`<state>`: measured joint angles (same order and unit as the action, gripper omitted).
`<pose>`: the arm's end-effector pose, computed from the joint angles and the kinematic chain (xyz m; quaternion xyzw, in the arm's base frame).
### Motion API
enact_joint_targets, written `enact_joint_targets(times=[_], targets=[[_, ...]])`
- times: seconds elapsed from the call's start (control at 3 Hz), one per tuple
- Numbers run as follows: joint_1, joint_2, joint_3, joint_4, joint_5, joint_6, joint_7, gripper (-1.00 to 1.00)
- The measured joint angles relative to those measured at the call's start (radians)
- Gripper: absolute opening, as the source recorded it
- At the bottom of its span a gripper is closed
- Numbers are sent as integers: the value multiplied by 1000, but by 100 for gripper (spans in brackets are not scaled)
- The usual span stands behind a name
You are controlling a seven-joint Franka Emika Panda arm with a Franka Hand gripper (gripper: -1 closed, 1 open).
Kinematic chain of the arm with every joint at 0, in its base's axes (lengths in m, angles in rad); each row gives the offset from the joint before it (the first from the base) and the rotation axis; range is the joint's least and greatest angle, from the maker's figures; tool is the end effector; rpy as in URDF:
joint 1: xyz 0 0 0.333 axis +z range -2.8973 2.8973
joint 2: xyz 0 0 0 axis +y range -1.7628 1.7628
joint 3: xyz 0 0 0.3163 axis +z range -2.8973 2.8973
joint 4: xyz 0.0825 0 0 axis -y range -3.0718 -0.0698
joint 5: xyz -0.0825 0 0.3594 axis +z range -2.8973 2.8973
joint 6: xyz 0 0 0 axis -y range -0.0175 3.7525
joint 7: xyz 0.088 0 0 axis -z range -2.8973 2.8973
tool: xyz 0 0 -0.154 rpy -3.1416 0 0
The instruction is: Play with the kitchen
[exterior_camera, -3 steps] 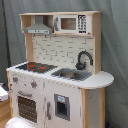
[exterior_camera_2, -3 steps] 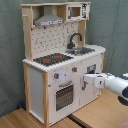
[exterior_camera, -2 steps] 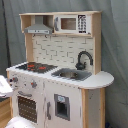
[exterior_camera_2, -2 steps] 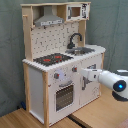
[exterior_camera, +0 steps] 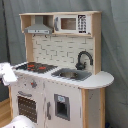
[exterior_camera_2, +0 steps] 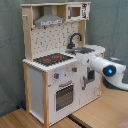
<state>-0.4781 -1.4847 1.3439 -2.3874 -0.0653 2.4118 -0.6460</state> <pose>0.2598 0.3921 0.4395 0.5086 0.5102 0.2186 0.6582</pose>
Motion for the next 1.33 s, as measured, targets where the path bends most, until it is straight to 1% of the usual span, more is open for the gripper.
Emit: enact_joint_targets(times=[0.67,1.0,1.33], targets=[[-141,11,-118,116,10,-36,6,100],[-202,23,-166,172,17,-62,27,100],[-267,34,-215,230,28,-102,74,100]])
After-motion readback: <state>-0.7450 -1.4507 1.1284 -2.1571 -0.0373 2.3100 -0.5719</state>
